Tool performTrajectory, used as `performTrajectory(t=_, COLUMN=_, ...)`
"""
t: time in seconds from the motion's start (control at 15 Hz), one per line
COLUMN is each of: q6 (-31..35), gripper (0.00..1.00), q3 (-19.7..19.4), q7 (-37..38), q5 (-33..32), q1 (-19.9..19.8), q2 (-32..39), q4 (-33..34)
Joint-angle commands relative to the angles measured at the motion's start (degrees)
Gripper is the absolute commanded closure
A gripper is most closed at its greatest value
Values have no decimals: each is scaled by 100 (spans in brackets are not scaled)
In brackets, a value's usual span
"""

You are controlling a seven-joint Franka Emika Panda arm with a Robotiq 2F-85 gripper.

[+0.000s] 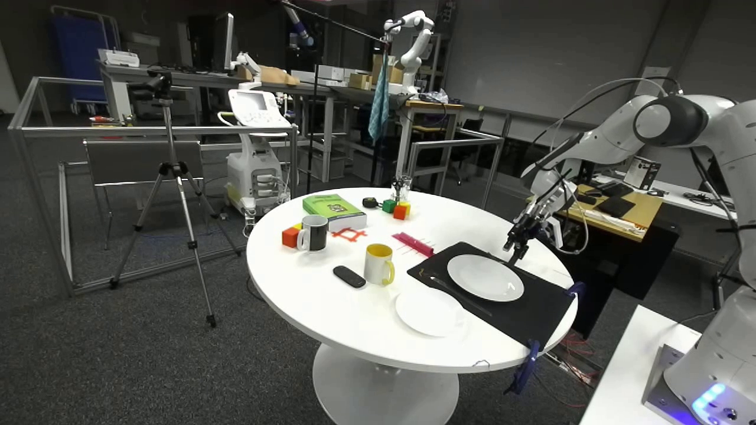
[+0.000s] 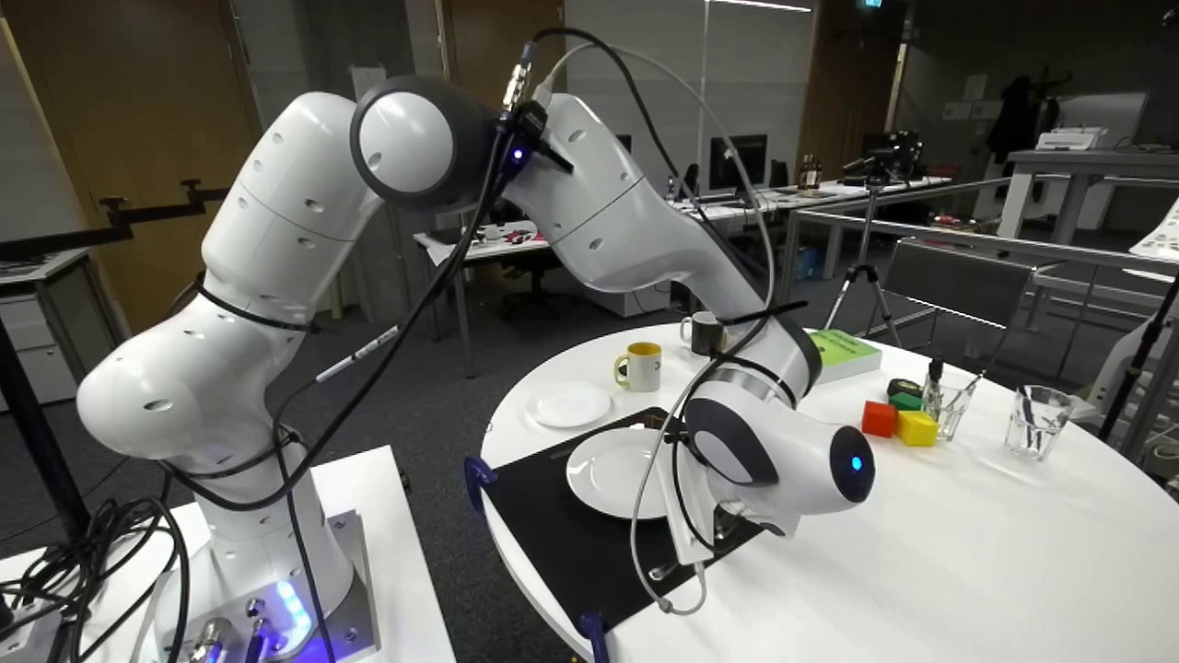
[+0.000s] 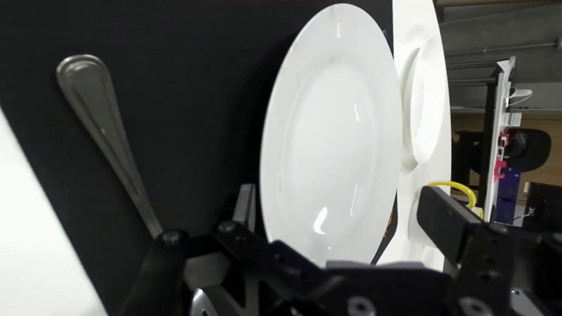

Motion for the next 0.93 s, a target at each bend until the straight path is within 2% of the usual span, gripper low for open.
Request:
performTrajectory(t=0.0, q6=402, gripper=0, q3=-3, q7=-12, q5=-132, q1=90, q2=-454, q4=-469)
performTrajectory(t=0.27, q6=802, gripper=0, q3=30, q7=2, q5=-133, q1=213, q2=-637, q4=-694)
performTrajectory(t=0.87, q6=2317, gripper=0, q3=263, q7=24, q5=-68, q1=723, q2=-1427, q4=-1664)
